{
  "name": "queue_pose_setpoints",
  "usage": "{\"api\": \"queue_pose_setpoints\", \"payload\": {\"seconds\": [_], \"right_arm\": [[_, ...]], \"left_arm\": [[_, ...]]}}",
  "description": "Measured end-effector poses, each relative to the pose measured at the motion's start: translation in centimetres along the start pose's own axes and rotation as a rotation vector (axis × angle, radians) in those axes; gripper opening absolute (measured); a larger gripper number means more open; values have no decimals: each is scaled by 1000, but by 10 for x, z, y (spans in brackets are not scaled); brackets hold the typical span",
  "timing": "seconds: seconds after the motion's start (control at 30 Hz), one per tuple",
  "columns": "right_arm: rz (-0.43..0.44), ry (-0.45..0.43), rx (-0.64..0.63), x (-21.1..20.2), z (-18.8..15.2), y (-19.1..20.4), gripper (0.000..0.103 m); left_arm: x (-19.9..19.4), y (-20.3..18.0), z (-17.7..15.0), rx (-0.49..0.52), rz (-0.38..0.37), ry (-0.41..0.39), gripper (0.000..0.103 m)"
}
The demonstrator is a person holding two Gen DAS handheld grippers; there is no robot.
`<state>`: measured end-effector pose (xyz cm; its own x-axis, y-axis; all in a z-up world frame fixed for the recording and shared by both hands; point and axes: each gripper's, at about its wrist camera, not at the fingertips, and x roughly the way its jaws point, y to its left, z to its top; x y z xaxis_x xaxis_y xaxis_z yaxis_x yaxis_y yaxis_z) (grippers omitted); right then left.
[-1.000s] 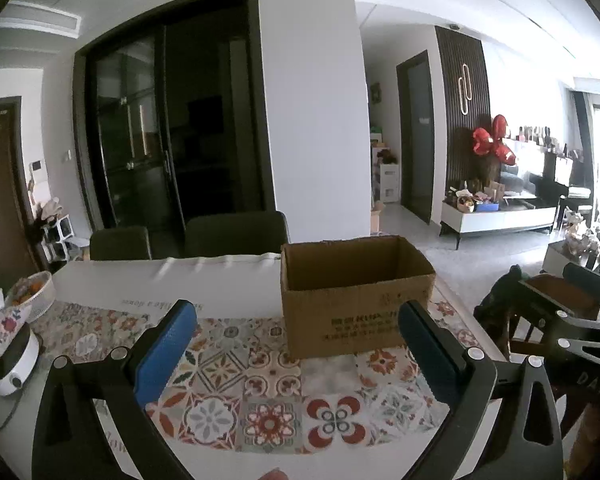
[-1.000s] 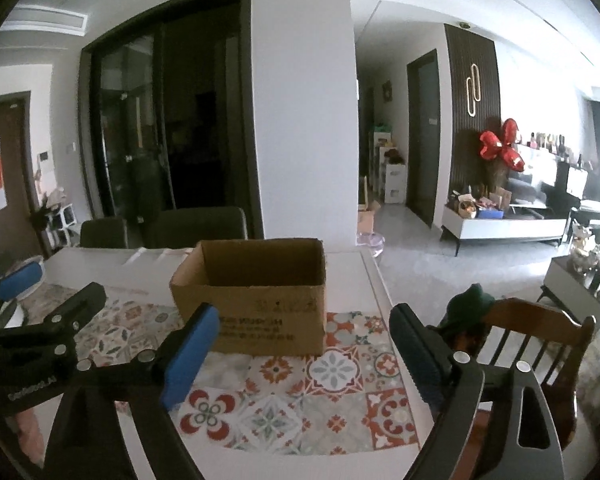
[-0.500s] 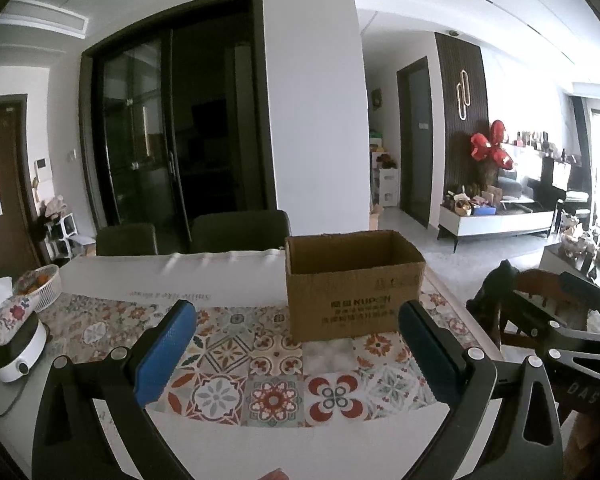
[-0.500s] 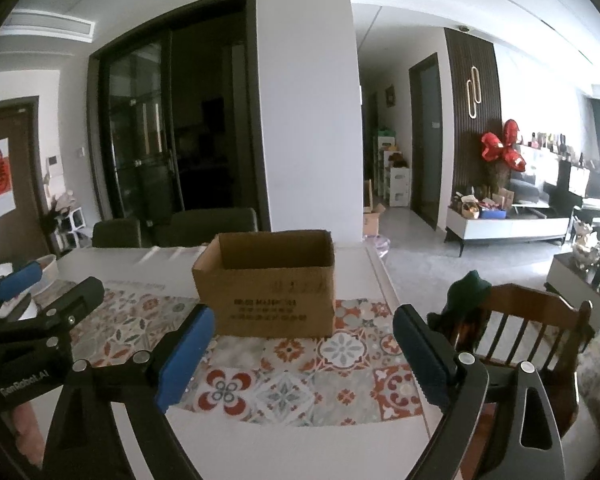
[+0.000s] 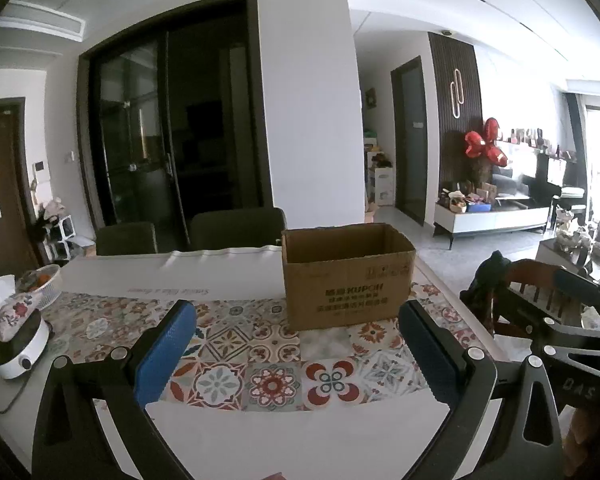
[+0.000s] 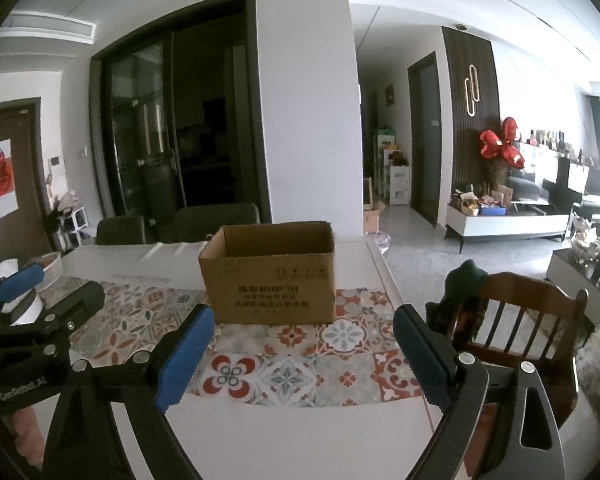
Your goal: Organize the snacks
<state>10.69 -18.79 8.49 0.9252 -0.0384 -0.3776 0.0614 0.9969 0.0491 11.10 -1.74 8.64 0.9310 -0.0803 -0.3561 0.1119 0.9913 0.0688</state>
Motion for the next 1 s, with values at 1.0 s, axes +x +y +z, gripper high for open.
{"api": "queue_pose_setpoints", "payload": {"seconds": [1.0], "right_arm": [[-1, 0, -17, -13, -9, 2, 92]], "left_arm": [[-14, 4, -18, -5, -3, -7, 103]]}}
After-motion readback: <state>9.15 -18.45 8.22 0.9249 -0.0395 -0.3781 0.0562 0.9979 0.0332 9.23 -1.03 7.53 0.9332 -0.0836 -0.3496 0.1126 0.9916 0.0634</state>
